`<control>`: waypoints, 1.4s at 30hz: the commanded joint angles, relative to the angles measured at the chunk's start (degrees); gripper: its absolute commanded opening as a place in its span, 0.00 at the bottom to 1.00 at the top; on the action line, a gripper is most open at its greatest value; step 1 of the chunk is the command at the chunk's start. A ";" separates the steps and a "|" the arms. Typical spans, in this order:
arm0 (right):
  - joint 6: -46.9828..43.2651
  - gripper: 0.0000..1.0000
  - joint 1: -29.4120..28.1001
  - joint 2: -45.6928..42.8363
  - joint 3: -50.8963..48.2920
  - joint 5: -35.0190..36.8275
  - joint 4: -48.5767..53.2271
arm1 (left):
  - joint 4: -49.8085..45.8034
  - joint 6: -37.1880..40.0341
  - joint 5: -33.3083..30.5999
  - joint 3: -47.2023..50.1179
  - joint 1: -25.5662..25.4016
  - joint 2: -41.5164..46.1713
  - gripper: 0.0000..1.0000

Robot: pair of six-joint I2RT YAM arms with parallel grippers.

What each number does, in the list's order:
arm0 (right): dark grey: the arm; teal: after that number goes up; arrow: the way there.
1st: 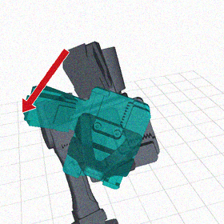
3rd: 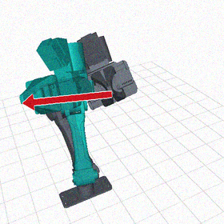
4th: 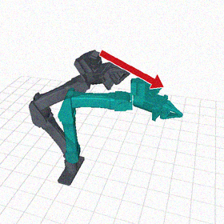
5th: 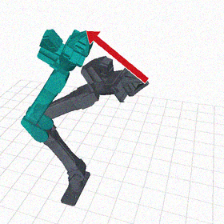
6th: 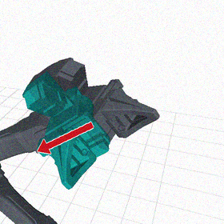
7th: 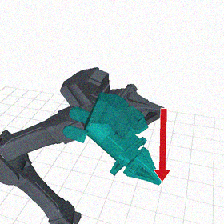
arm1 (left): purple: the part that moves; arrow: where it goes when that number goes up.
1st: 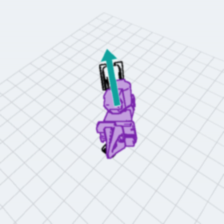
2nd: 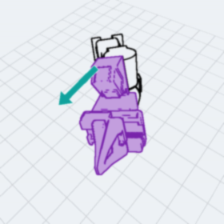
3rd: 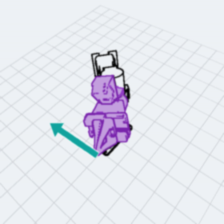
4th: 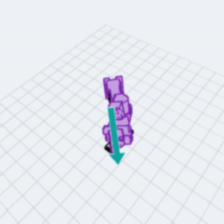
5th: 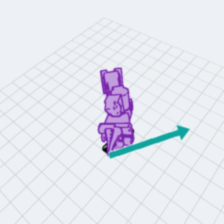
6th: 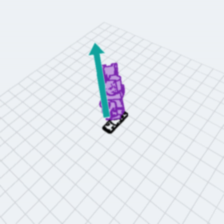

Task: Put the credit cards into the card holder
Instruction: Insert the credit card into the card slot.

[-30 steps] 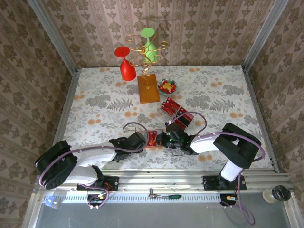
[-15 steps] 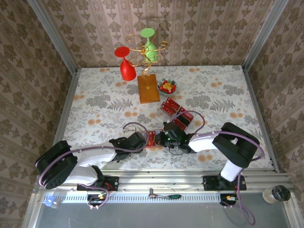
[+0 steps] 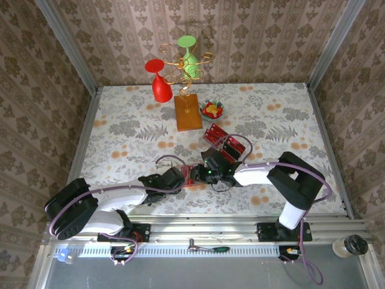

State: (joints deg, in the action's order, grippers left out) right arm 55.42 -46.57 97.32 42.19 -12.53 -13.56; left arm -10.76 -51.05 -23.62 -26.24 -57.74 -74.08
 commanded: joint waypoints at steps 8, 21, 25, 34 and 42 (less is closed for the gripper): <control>-9.52 0.12 2.04 -4.33 6.13 -0.52 15.81 | -1.76 -0.98 0.06 1.80 -0.36 0.05 0.70; -10.26 0.05 0.72 3.42 11.28 -2.79 15.60 | -2.20 -0.54 0.02 1.32 -0.30 0.95 0.70; -10.15 0.04 0.41 6.08 12.19 -3.28 15.18 | -3.35 0.06 -0.21 0.67 0.43 2.37 0.71; -9.66 0.03 -0.08 8.00 13.00 -3.20 14.89 | -5.32 2.49 2.41 2.57 7.54 8.05 0.73; -9.54 0.03 -0.28 9.36 13.79 -3.20 15.23 | -4.73 3.32 3.83 3.48 9.04 7.05 0.73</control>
State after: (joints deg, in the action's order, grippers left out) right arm 46.22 -46.30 104.75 55.09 -15.51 0.21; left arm -14.61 -49.06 -20.73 -23.31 -49.08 -66.43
